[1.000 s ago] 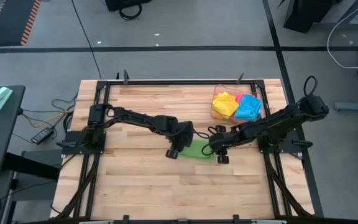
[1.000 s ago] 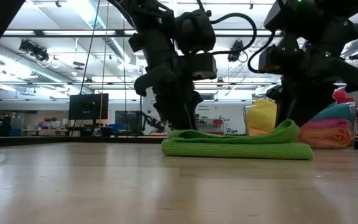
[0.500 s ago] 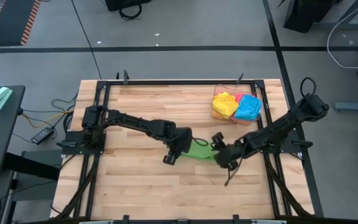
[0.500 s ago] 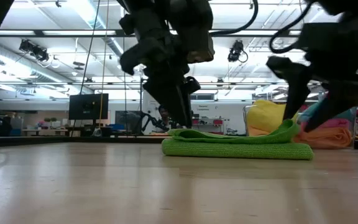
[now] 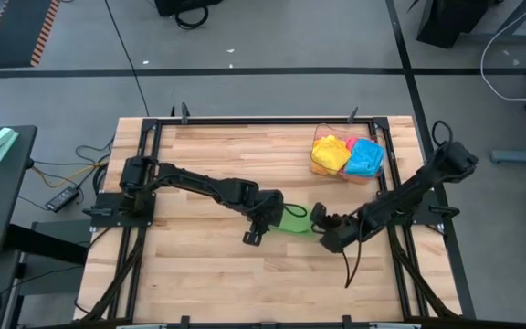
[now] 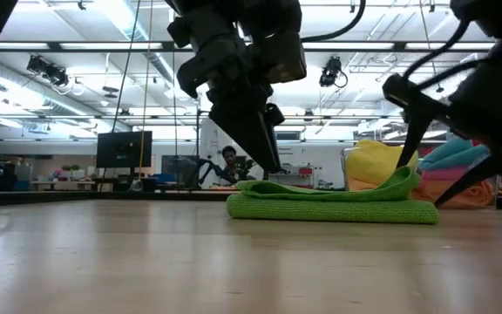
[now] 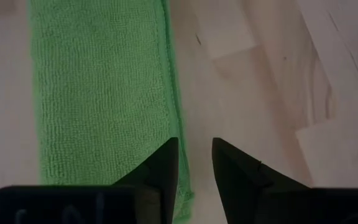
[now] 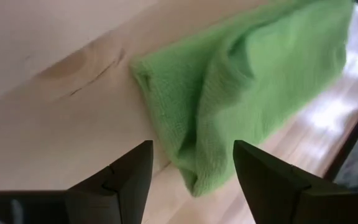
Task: Fold microfiber towels
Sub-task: Fold the green microfiber cloth
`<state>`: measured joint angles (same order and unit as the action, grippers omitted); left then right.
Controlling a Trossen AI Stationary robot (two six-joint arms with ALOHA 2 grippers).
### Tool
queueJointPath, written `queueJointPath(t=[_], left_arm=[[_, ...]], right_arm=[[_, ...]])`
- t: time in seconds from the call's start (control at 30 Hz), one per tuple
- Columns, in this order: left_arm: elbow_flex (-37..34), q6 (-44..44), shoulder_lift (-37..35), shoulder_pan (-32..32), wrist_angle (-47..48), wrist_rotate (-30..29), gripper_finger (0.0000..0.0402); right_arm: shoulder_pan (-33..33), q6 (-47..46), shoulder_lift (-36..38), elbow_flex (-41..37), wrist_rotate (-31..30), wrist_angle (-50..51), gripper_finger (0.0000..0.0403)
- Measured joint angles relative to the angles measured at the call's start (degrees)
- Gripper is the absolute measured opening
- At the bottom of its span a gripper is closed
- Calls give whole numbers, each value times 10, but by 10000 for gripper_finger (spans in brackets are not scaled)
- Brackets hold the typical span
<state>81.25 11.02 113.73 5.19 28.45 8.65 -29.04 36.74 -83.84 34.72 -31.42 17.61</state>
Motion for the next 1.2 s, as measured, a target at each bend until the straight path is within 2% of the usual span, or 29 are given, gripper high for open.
queueJointPath(t=[0.17,0.47,0.63,0.8,0.93,1.2], left_arm=[[0,-13,0,0,2,0,107],[0,-30,0,0,5,0,103],[0,-30,0,2,6,0,101],[0,-30,0,2,7,0,102],[0,-30,0,4,7,0,100],[0,-30,0,23,3,0,102]], right_arm=[[6,85,-28,-3,-15,-28,228],[29,163,-66,-3,4,-100,217],[29,173,-69,-3,31,-119,167],[32,151,-69,-3,75,-119,82],[30,123,-69,-1,88,-115,21],[5,58,-59,52,111,-36,9]])
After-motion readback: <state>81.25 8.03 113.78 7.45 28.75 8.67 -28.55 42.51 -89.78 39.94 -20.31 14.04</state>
